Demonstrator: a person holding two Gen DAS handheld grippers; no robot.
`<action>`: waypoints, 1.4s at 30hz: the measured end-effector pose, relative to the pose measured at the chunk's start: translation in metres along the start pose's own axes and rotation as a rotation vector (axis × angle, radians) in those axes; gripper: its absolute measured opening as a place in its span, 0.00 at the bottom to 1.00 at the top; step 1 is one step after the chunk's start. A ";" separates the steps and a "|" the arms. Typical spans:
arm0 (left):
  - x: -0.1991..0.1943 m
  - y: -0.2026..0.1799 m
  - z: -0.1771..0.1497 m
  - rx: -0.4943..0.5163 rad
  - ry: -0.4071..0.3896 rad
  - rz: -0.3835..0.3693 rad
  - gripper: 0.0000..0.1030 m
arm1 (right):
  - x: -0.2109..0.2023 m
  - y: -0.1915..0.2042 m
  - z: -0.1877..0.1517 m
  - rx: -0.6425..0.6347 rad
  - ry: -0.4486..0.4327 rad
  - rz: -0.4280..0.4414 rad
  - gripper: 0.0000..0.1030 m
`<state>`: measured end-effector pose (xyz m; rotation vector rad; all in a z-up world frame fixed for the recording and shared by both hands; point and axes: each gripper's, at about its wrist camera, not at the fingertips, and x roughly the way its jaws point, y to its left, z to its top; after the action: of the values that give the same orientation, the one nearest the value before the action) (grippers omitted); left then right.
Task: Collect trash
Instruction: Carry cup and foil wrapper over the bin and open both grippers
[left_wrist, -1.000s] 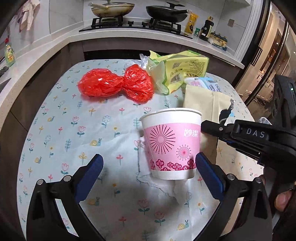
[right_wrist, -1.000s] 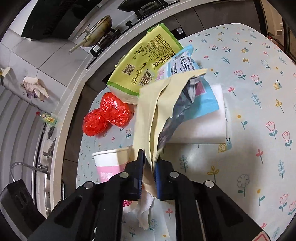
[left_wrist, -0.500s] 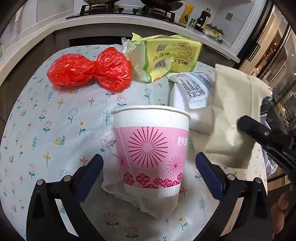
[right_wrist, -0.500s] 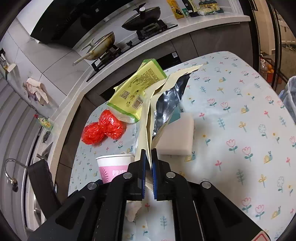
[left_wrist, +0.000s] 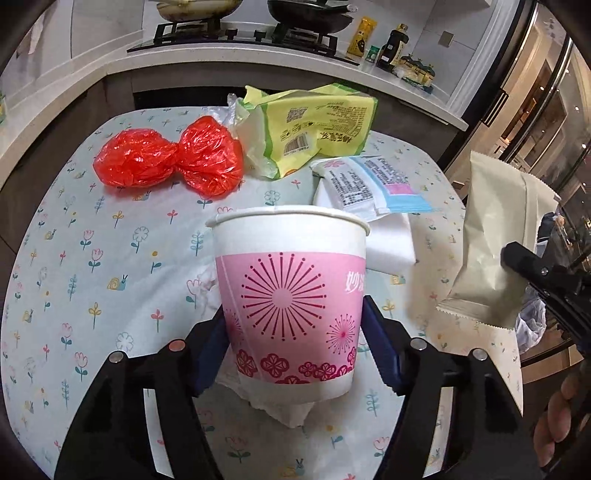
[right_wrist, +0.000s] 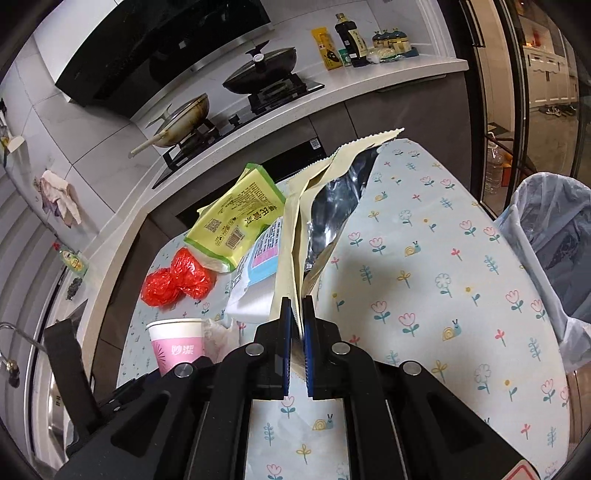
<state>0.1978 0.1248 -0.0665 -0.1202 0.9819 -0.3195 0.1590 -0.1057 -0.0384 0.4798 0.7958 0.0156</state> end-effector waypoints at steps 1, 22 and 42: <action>-0.004 -0.006 0.001 0.008 -0.007 -0.006 0.63 | -0.003 -0.003 0.001 0.005 -0.006 -0.001 0.06; -0.012 -0.203 0.018 0.300 -0.056 -0.164 0.63 | -0.104 -0.150 0.031 0.188 -0.199 -0.143 0.06; 0.044 -0.344 0.005 0.497 0.022 -0.268 0.63 | -0.130 -0.274 0.041 0.326 -0.224 -0.271 0.06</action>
<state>0.1522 -0.2150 -0.0152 0.2070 0.8826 -0.8021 0.0505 -0.3918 -0.0403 0.6652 0.6383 -0.4182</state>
